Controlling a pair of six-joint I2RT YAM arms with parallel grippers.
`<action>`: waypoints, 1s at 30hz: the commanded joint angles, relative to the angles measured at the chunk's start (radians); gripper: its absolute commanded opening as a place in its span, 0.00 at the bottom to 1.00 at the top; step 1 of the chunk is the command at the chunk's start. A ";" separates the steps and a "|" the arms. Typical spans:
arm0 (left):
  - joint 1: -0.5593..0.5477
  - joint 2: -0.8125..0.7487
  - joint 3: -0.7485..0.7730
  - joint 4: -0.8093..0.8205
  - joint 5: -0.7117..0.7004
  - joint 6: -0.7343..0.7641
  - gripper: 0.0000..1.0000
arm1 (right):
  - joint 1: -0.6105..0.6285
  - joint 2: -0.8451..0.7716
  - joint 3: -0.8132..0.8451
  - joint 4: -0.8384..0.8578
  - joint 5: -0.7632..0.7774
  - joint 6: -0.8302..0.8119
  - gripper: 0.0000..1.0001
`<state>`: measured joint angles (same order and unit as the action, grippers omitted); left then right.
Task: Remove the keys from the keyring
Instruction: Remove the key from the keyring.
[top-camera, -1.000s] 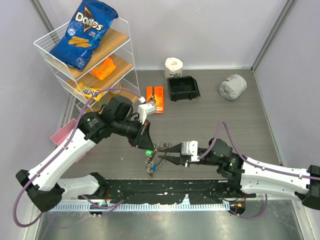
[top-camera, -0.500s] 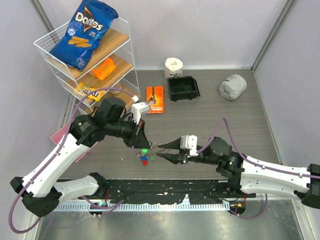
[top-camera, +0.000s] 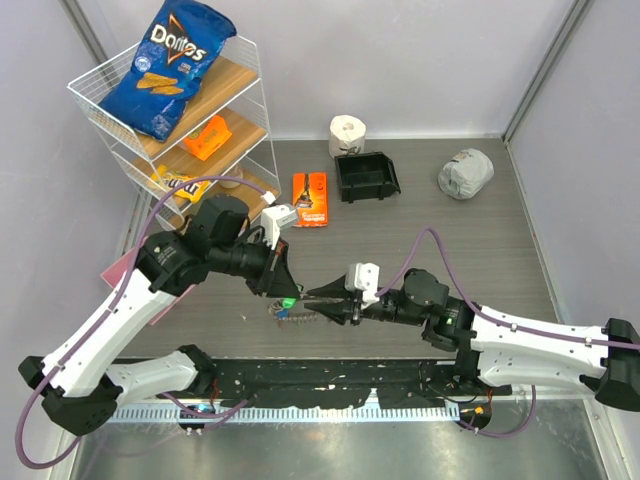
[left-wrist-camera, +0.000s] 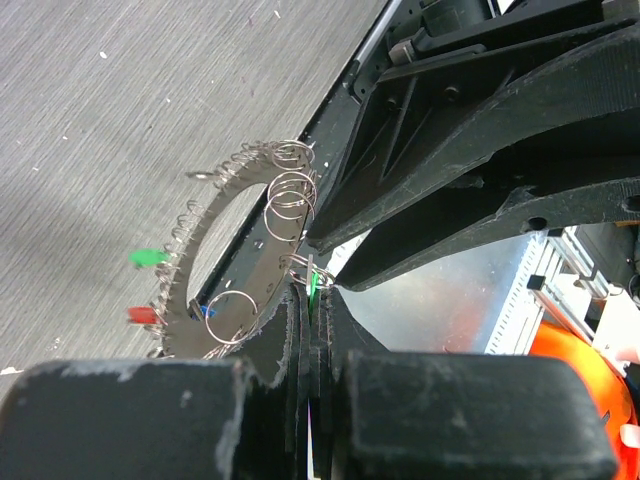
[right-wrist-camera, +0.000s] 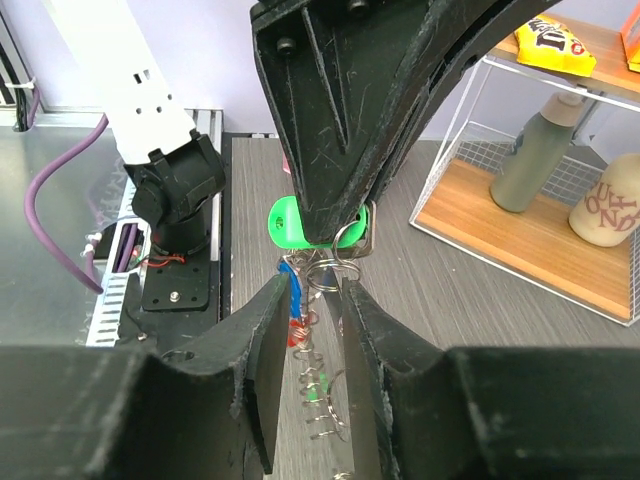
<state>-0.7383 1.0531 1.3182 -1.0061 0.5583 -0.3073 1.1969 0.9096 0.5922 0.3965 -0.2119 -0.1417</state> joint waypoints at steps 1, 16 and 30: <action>0.001 -0.028 0.019 0.052 0.018 -0.007 0.00 | 0.006 0.017 0.054 0.056 -0.017 0.019 0.33; 0.001 -0.044 0.004 0.075 0.028 -0.019 0.00 | 0.004 0.083 0.101 0.084 -0.020 0.030 0.23; 0.036 -0.021 0.000 0.075 0.049 -0.010 0.00 | 0.004 0.015 0.058 0.054 -0.093 -0.032 0.05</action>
<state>-0.7284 1.0241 1.3174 -0.9913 0.5621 -0.3122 1.1965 0.9787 0.6449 0.4007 -0.2504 -0.1360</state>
